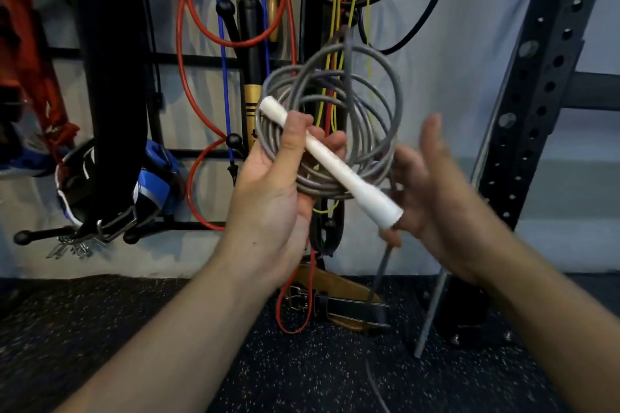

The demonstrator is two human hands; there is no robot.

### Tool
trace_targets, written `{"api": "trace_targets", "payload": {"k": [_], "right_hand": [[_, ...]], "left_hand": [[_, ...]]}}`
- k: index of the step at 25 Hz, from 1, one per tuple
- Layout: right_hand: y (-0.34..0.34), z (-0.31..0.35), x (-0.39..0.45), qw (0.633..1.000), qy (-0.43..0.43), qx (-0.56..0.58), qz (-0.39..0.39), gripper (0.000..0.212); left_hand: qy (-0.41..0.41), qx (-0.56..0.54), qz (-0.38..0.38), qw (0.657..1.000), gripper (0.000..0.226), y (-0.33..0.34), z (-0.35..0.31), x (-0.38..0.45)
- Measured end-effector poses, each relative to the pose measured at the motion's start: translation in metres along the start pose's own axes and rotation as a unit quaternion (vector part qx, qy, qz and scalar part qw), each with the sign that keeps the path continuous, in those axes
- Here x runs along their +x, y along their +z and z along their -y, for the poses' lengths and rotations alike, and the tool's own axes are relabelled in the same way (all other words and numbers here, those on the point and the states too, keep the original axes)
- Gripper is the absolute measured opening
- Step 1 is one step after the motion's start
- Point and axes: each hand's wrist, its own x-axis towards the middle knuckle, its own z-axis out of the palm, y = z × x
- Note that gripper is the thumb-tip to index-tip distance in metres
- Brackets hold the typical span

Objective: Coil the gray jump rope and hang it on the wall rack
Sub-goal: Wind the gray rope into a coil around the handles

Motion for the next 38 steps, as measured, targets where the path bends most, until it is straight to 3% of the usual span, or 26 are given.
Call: {"api": "trace_targets", "payload": {"k": [2, 4, 8, 14, 18, 21, 24, 26, 29, 31, 32, 33, 34, 36, 38], "right_hand": [[0.023, -0.008, -0.002, 0.999, -0.022, 0.027, -0.022, 0.083], [0.037, -0.011, -0.005, 0.994, -0.048, 0.073, -0.059, 0.06], [0.042, -0.008, -0.007, 0.99, -0.009, 0.081, -0.112, 0.038], [0.032, -0.011, -0.007, 0.983, 0.001, 0.074, -0.168, 0.029], [0.008, -0.001, -0.002, 0.986, -0.049, -0.028, -0.157, 0.023], [-0.011, 0.016, -0.004, 0.979, -0.083, -0.156, -0.101, 0.022], [-0.018, 0.033, -0.007, 0.936, -0.102, -0.335, -0.021, 0.023], [-0.016, 0.039, -0.006, 0.9, -0.107, -0.423, 0.016, 0.029], [-0.008, 0.043, -0.005, 0.868, -0.106, -0.484, 0.041, 0.034], [0.0, 0.043, -0.004, 0.852, -0.116, -0.508, 0.041, 0.027], [0.005, 0.043, -0.004, 0.841, -0.122, -0.526, 0.037, 0.022], [0.008, 0.042, -0.004, 0.829, -0.127, -0.543, 0.031, 0.02], [0.01, 0.041, -0.004, 0.824, -0.129, -0.551, 0.025, 0.02], [0.011, 0.039, -0.004, 0.836, -0.12, -0.535, 0.017, 0.023], [0.01, 0.035, -0.004, 0.857, -0.096, -0.506, 0.022, 0.03]], "left_hand": [[0.016, -0.002, -0.038, 0.999, 0.021, 0.006, 0.008, -0.003], [0.034, 0.04, -0.057, 0.997, 0.025, 0.008, 0.012, -0.005], [0.057, 0.091, -0.046, 0.993, 0.035, 0.006, 0.014, -0.01], [0.023, 0.093, -0.03, 0.995, 0.025, 0.0, 0.026, -0.015], [-0.034, 0.102, -0.008, 0.994, 0.034, -0.014, 0.015, -0.011], [-0.037, 0.172, 0.046, 0.983, 0.062, -0.026, -0.007, -0.001], [0.003, 0.321, 0.144, 0.936, 0.095, -0.029, -0.04, 0.01], [0.013, 0.444, 0.206, 0.872, 0.109, -0.022, -0.059, 0.01], [0.023, 0.659, 0.258, 0.706, 0.11, -0.001, -0.064, 0.002], [0.065, 0.764, 0.25, 0.591, 0.102, 0.013, -0.051, -0.007], [0.085, 0.789, 0.239, 0.56, 0.094, 0.019, -0.044, -0.009], [0.085, 0.792, 0.23, 0.559, 0.088, 0.023, -0.039, -0.008], [0.066, 0.776, 0.227, 0.584, 0.085, 0.025, -0.037, -0.007], [0.021, 0.729, 0.229, 0.645, 0.085, 0.02, -0.036, -0.003], [-0.009, 0.705, 0.228, 0.671, 0.085, 0.012, -0.036, 0.0]]}}
